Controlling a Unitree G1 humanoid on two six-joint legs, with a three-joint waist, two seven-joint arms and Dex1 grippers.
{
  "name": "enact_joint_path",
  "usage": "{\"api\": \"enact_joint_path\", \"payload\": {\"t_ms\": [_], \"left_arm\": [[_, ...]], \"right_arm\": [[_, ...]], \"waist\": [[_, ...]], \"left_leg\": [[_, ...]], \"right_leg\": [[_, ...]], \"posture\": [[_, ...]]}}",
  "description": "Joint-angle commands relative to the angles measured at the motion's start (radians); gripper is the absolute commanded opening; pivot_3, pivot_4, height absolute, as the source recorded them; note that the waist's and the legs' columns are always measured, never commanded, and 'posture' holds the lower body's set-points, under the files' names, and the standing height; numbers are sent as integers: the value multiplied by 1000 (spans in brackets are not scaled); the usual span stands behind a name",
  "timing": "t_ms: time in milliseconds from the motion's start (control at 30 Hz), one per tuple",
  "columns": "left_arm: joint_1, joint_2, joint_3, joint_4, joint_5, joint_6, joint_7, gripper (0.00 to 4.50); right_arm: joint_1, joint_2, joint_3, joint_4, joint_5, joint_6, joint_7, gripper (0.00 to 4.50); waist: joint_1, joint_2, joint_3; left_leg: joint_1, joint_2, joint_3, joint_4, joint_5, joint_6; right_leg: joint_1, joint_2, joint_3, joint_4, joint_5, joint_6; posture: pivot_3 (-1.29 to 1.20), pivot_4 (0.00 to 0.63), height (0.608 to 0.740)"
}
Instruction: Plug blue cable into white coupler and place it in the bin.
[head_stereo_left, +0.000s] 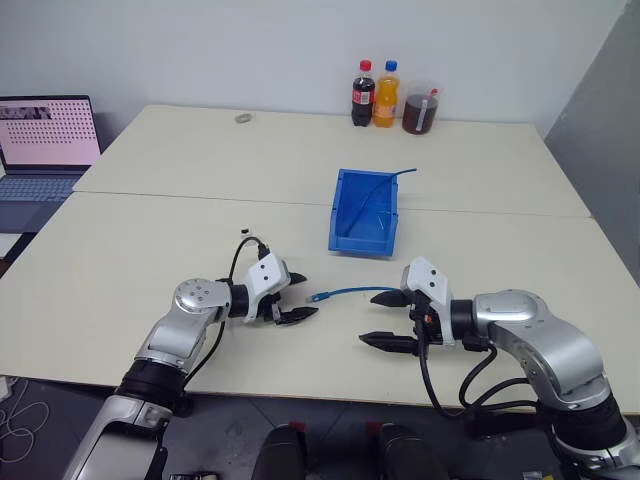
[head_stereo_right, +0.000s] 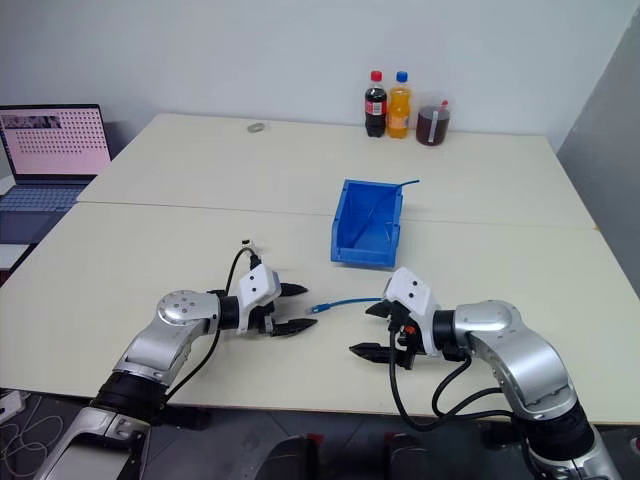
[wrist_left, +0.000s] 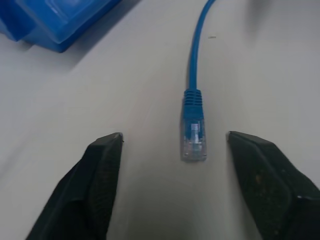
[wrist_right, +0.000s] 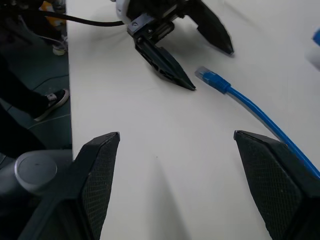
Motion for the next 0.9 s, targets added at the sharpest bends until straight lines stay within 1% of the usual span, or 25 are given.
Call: {"api": "enact_joint_path", "payload": {"t_ms": [33,67,100,200,367,400,567,633,767,900], "left_arm": [[30,6,-76,28,66,11,-34,2473],[32,6,-77,28,68,12,-33,2363],[34,8,-81,30,74,8,-33,2070],[33,6,-81,40,84,-4,-29,1422],[33,-3,-73,47,81,-17,-24,462],[36,-7,-65,25,59,-10,-35,253],[50,-15,-40,-108,-48,102,-99,233],[52,-22,-15,-178,-122,197,-112,233],[39,-60,79,-282,-320,434,-98,233],[21,-81,150,-360,-477,617,-64,233]], "right_arm": [[15,-19,-50,-56,33,7,-56,3894],[18,-22,-55,-60,39,9,-66,3894],[23,-27,-62,-68,47,10,-74,3894],[31,-41,-70,-77,69,-3,-89,3894],[70,-66,-73,-112,107,-54,-85,3894],[95,-62,-74,-124,114,-75,-91,3894],[200,-54,-74,-157,139,-153,-108,3894],[246,-22,-96,-167,187,-174,-115,3894],[278,47,-171,-149,351,-92,-149,3894],[287,73,-212,-135,434,-50,-195,3894]], "waist": [[1,0,-1],[1,0,-2],[1,0,-2],[1,1,-4],[2,0,-4],[2,0,-4],[1,0,-4],[0,0,-4],[-1,-2,-2],[-3,-3,-2]], "left_leg": [[0,0,0,0,0,0],[0,0,0,0,0,0],[0,0,0,0,0,0],[0,0,0,0,0,0],[4,0,0,0,0,0],[5,0,0,0,0,0],[5,0,0,0,0,0],[3,0,0,-1,0,0],[-2,0,-1,0,0,0],[-2,1,-2,0,0,0]], "right_leg": [[0,0,0,0,0,0],[0,0,0,0,0,0],[0,0,0,0,0,0],[1,0,0,-1,0,1],[4,0,0,-1,-1,1],[4,0,0,-1,-1,1],[5,0,1,-1,-1,1],[4,0,1,-2,-1,2],[-1,0,0,-2,-1,2],[0,1,-1,-2,-1,2]], "posture": [[0,150,740],[0,150,740],[0,150,740],[0,150,740],[0,150,740],[0,150,740],[0,150,740],[0,150,740],[0,150,740],[0,150,740]]}}
